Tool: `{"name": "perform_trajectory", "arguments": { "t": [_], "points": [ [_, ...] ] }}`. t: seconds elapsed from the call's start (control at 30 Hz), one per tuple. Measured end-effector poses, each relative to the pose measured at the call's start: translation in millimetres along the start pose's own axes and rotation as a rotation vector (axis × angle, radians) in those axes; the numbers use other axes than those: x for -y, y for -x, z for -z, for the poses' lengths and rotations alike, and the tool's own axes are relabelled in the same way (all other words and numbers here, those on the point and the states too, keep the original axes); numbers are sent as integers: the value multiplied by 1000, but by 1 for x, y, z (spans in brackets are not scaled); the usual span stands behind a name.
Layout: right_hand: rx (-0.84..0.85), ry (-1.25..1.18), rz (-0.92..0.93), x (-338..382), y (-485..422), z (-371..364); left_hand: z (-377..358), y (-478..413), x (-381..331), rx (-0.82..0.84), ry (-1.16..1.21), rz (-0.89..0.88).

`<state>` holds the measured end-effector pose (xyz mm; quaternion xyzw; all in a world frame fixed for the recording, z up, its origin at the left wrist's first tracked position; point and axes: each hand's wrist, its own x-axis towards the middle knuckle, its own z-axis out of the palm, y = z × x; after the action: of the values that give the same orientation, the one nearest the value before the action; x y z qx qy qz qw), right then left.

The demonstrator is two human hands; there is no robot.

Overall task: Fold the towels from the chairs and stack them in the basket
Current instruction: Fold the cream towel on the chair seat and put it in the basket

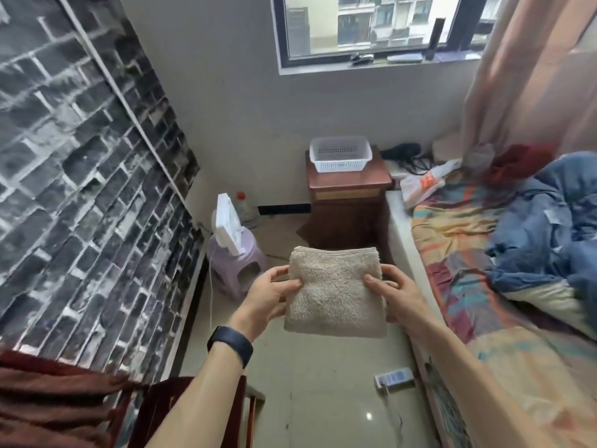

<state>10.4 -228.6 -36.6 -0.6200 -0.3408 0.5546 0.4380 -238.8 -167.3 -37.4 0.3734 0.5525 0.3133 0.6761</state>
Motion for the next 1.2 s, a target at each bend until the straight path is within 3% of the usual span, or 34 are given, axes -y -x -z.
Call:
{"name": "perform_trajectory", "arguments": {
  "t": [0.8,1.2],
  "points": [
    [-113,-43,-213,146,-513,28,-27,-514,-219,82,-58,211],
    [-84,39,-325,187,-780,66,-72,-757,-288,-81,-243,330]
  ]
}}
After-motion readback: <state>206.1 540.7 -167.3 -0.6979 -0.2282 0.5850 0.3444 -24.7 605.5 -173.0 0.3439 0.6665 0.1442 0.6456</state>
